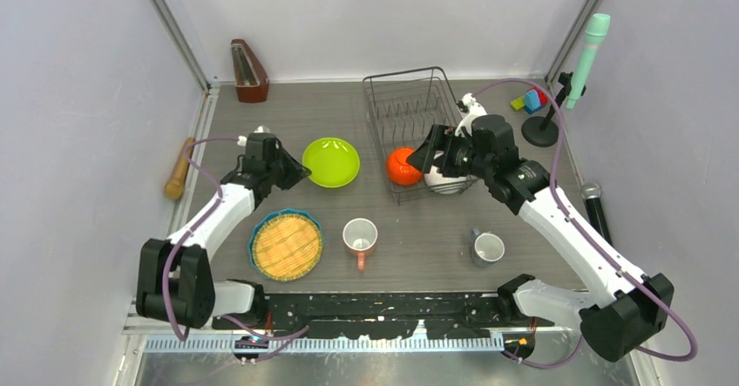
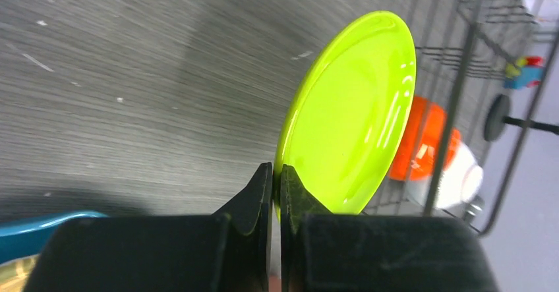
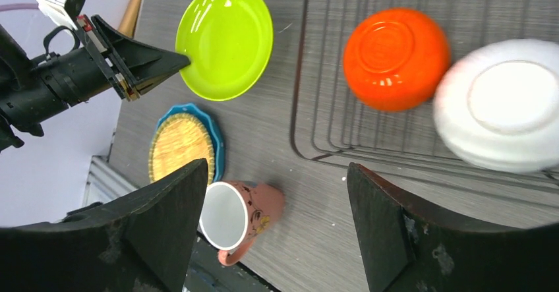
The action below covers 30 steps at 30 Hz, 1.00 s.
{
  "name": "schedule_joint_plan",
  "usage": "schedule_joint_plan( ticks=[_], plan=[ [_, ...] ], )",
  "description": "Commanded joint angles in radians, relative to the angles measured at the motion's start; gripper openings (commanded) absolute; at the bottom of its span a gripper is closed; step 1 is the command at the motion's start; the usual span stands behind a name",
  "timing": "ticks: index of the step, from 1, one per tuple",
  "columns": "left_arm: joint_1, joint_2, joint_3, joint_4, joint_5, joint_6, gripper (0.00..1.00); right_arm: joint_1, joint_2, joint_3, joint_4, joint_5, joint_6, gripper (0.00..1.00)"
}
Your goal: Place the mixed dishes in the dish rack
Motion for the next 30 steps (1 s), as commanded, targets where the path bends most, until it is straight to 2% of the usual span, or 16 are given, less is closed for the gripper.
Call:
schedule_joint_plan(
  ticks=[1, 6, 11, 18, 20, 22, 23, 26, 28, 29, 30],
  plan=[
    [0.006, -0.112, 0.037, 0.034, 0.135, -0.015, 0.0, -0.001, 0.058, 0.039, 0.093, -0.141, 0.053, 0.83],
    [0.006, -0.23, -0.02, 0.241, 0.256, -0.104, 0.0, -0.001, 0.091, 0.029, 0.215, -0.195, 0.136, 0.81],
    [-0.012, -0.211, -0.03, 0.422, 0.423, -0.181, 0.0, 0.007, 0.143, 0.023, 0.355, -0.249, 0.25, 0.74],
    [-0.095, -0.148, -0.016, 0.513, 0.437, -0.191, 0.0, 0.044, 0.176, 0.07, 0.37, -0.213, 0.255, 0.67],
    [-0.109, -0.136, -0.008, 0.517, 0.437, -0.191, 0.0, 0.047, 0.174, 0.071, 0.365, -0.181, 0.254, 0.6],
    [-0.115, -0.123, 0.0, 0.517, 0.443, -0.188, 0.0, 0.048, 0.177, 0.072, 0.359, -0.165, 0.253, 0.49],
    [-0.116, -0.122, 0.003, 0.517, 0.444, -0.188, 0.0, 0.048, 0.178, 0.075, 0.349, -0.15, 0.254, 0.38],
    [-0.12, -0.122, 0.005, 0.517, 0.441, -0.178, 0.0, 0.052, 0.185, 0.089, 0.294, -0.102, 0.238, 0.27],
    [-0.124, -0.125, 0.005, 0.508, 0.427, -0.163, 0.0, 0.058, 0.184, 0.106, 0.253, -0.05, 0.214, 0.3],
    [-0.128, -0.128, 0.003, 0.501, 0.42, -0.155, 0.0, 0.06, 0.181, 0.111, 0.238, -0.03, 0.197, 0.34],
    [-0.132, -0.132, 0.003, 0.495, 0.411, -0.145, 0.0, 0.06, 0.18, 0.122, 0.214, 0.004, 0.188, 0.43]
  ],
)
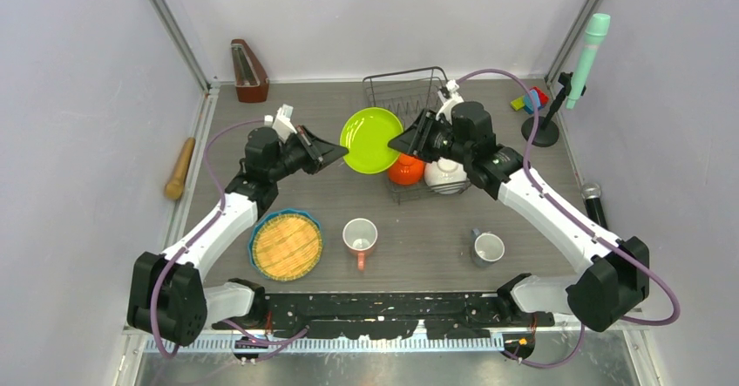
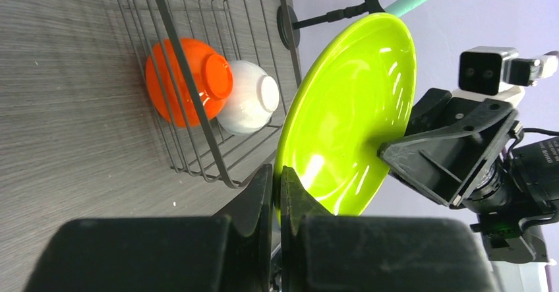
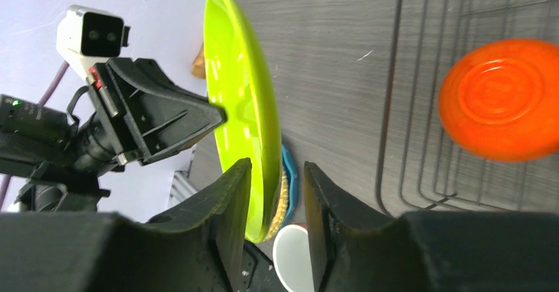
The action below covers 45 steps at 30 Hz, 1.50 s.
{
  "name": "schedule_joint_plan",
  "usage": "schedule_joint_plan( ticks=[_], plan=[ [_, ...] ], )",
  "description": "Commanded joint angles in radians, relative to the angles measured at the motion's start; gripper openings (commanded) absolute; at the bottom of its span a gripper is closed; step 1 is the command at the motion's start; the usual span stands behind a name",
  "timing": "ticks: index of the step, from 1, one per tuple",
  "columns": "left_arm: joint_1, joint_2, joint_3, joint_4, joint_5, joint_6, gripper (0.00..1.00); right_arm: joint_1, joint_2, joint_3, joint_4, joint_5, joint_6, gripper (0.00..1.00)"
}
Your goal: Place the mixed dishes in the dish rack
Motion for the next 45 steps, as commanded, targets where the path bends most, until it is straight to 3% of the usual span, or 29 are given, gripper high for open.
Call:
schedule_joint_plan(
  ticks=[1, 4, 7, 13, 15, 17, 18, 20, 22, 24, 26, 30, 34, 39, 45],
  plan=[
    [-0.017, -0.021, 0.03, 0.056, -0.008, 0.039, 0.0, 0.012, -0.012, 0.078, -0.063, 0.134, -0.063, 0.47],
    [-0.028, -0.019, 0.032, 0.047, -0.015, 0.052, 0.0, 0.013, -0.007, 0.105, -0.11, 0.176, -0.088, 0.57],
    [-0.033, -0.014, 0.039, 0.04, -0.015, 0.059, 0.0, 0.017, 0.003, 0.121, -0.136, 0.196, -0.1, 0.53],
    [-0.039, -0.011, 0.055, 0.003, -0.03, 0.082, 0.0, 0.03, 0.007, 0.13, -0.161, 0.238, -0.116, 0.26],
    [-0.042, -0.006, 0.059, -0.002, -0.033, 0.087, 0.0, 0.035, 0.011, 0.137, -0.171, 0.24, -0.124, 0.08],
    [-0.044, 0.001, 0.062, -0.003, -0.032, 0.088, 0.0, 0.039, 0.02, 0.15, -0.188, 0.244, -0.135, 0.01],
    [-0.044, 0.004, 0.064, -0.004, -0.03, 0.088, 0.06, 0.042, 0.025, 0.161, -0.196, 0.249, -0.149, 0.01],
    [-0.044, 0.015, 0.072, -0.039, -0.044, 0.09, 0.37, 0.042, 0.03, 0.185, -0.224, 0.302, -0.183, 0.0],
    [-0.046, 0.025, 0.094, -0.103, -0.065, 0.106, 0.58, 0.042, 0.036, 0.22, -0.26, 0.399, -0.244, 0.0],
    [-0.048, 0.035, 0.118, -0.169, -0.083, 0.137, 0.69, 0.042, 0.047, 0.264, -0.296, 0.528, -0.323, 0.0],
    [-0.056, 0.049, 0.143, -0.235, -0.099, 0.174, 0.74, 0.041, 0.065, 0.305, -0.324, 0.699, -0.403, 0.0],
    [-0.094, 0.086, 0.191, -0.322, -0.158, 0.237, 0.77, 0.034, 0.121, 0.354, -0.301, 1.036, -0.573, 0.0],
    [-0.16, 0.151, 0.274, -0.422, -0.318, 0.295, 0.81, 0.009, 0.214, 0.417, -0.237, 1.188, -0.712, 0.0],
    [-0.197, 0.3, 0.4, -0.463, -0.359, 0.321, 0.8, -0.029, 0.379, 0.544, -0.194, 1.25, -0.875, 0.0],
    [-0.21, 0.428, 0.488, -0.458, -0.411, 0.326, 0.69, -0.052, 0.509, 0.583, -0.053, 1.253, -1.058, 0.0]
  ],
)
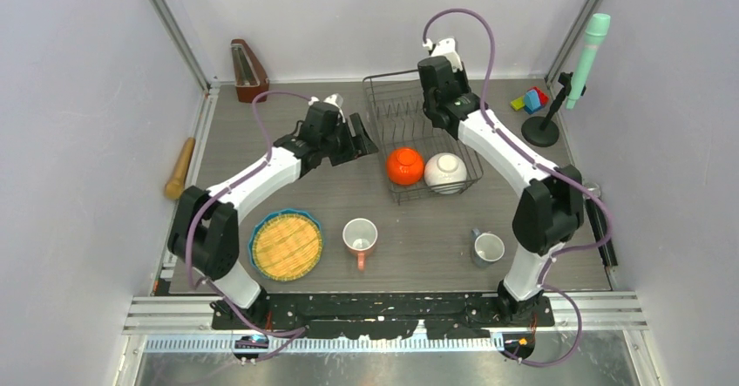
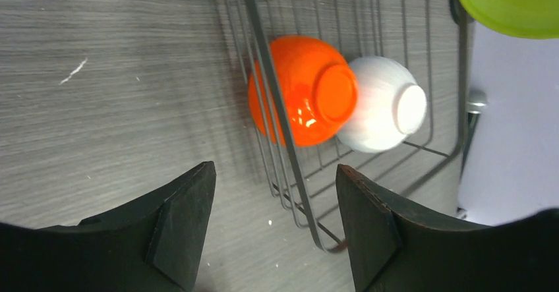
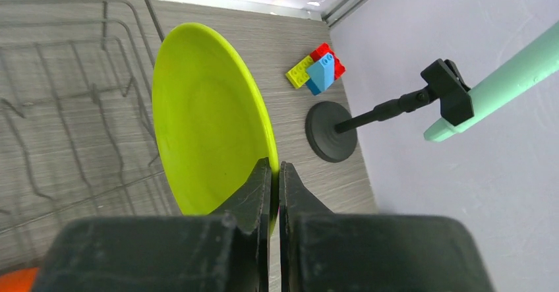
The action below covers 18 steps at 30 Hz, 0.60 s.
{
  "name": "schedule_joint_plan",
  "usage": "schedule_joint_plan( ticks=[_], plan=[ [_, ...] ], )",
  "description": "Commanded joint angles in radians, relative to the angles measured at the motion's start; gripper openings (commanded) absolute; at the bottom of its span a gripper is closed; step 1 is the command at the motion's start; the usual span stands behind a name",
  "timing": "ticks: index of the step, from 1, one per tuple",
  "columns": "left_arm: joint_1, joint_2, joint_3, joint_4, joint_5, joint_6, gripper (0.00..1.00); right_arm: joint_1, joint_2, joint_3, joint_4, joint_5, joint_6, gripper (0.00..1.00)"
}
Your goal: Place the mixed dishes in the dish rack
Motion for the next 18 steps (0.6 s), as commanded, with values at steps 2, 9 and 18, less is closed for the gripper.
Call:
schedule_joint_plan(
  ticks=[2, 9, 18],
  plan=[
    [-0.008, 0.076, 0.079, -0.012, -0.084, 0.028, 0.68, -0.017, 0.07, 0.07, 0.183, 0.062, -0.213, 0.0],
    [-0.008, 0.121, 0.089, -0.006, -0.078, 0.017, 0.66, -0.035, 0.177, 0.111, 0.262, 0.035, -0.285, 0.0],
    [-0.007, 0.084, 0.077, -0.05, -0.093, 0.049, 0.67, -0.036, 0.263, 0.108, 0.281, 0.017, -0.283, 0.03]
  ],
)
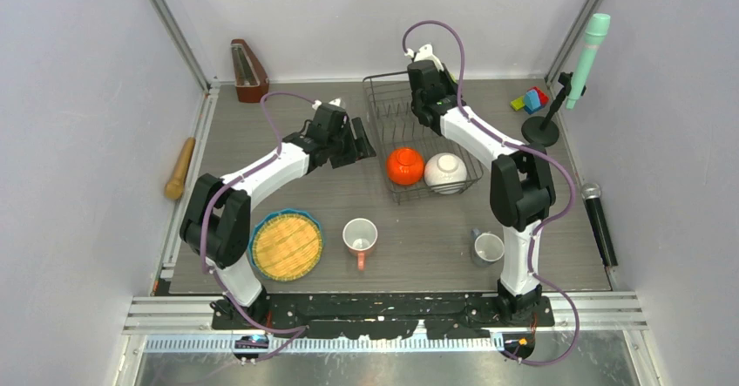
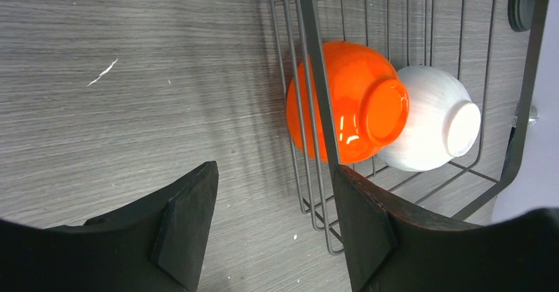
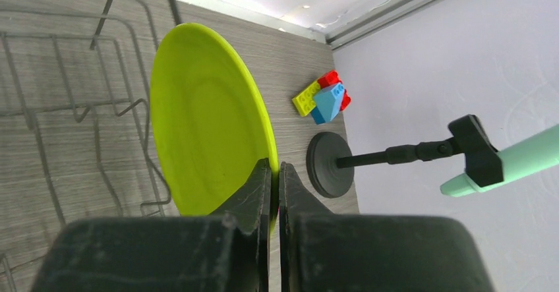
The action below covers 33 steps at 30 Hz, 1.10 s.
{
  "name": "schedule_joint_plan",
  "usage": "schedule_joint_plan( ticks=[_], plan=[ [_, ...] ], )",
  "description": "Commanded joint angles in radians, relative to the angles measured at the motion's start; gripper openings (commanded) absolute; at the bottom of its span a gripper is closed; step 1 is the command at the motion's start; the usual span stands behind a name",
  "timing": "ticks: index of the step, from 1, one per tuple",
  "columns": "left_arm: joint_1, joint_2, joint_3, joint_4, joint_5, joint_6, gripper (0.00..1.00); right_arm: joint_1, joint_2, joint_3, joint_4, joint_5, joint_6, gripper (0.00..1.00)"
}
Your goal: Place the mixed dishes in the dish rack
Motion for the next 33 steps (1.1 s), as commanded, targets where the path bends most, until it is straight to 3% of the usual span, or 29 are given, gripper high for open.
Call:
schedule_joint_plan(
  ticks=[1, 3, 6, 7, 11, 17, 25, 33],
  plan=[
    [-0.002, -0.05, 0.023, -0.026, -0.03, 0.032, 0.67, -0.001, 0.012, 0.046, 0.025, 0.001, 0.015, 0.06],
    [0.001, -0.065, 0.023, -0.038, -0.036, 0.038, 0.68, 0.0, 0.011, 0.042, 0.008, -0.011, 0.045, 0.27],
    [0.006, -0.089, 0.017, -0.05, -0.043, 0.042, 0.68, -0.001, -0.001, 0.033, -0.014, -0.026, 0.087, 0.7],
    [0.007, -0.096, 0.016, -0.052, -0.045, 0.042, 0.68, -0.001, -0.003, 0.032, -0.02, -0.031, 0.094, 0.75],
    [0.011, -0.121, 0.001, -0.063, -0.045, 0.043, 0.69, -0.002, -0.014, 0.041, -0.036, -0.027, 0.115, 0.82],
    [0.032, -0.184, -0.019, -0.111, -0.051, 0.063, 0.7, -0.002, -0.066, 0.072, -0.128, -0.093, 0.176, 0.82],
    [0.058, -0.361, -0.081, -0.284, -0.14, 0.139, 0.74, 0.003, -0.221, 0.073, -0.319, -0.4, 0.388, 0.89],
    [0.06, -0.534, -0.203, -0.513, -0.261, 0.12, 0.75, 0.021, -0.459, -0.103, -0.337, -0.64, 0.55, 0.89]
  ],
)
